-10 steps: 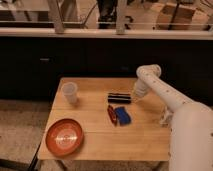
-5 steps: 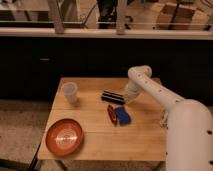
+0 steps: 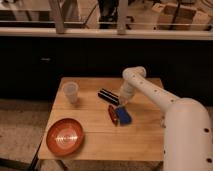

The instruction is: Push the eraser across the table

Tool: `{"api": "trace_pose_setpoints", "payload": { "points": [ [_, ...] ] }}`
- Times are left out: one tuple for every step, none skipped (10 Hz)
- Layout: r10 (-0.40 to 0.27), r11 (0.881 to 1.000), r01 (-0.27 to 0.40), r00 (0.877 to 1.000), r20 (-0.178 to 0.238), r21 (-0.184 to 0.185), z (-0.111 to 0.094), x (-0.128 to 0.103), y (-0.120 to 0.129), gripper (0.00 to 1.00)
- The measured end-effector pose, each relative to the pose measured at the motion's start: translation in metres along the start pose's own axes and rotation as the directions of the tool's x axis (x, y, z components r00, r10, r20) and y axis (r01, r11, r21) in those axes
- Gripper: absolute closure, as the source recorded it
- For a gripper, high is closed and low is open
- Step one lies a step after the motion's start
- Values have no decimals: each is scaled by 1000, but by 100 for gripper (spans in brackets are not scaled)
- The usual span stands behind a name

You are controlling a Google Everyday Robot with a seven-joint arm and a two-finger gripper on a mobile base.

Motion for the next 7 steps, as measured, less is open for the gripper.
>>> {"api": "trace_pose_setpoints", "payload": {
  "points": [
    [-15, 1000, 15, 1000, -3, -1, -1, -2, 0, 100],
    [-34, 999, 34, 999, 4, -2, -1, -7, -1, 100],
    [-92, 996, 92, 996, 15, 16, -4, -25, -13, 100],
    [-117, 993, 116, 993, 20, 24, -5, -36, -20, 100],
    [-160, 987, 159, 987, 25, 35, -7, -55, -34, 100],
    [-205, 978, 204, 978, 25, 43, -10, -74, -47, 100],
    [-245, 969, 244, 969, 20, 50, -14, -89, -55, 100]
  ]
}}
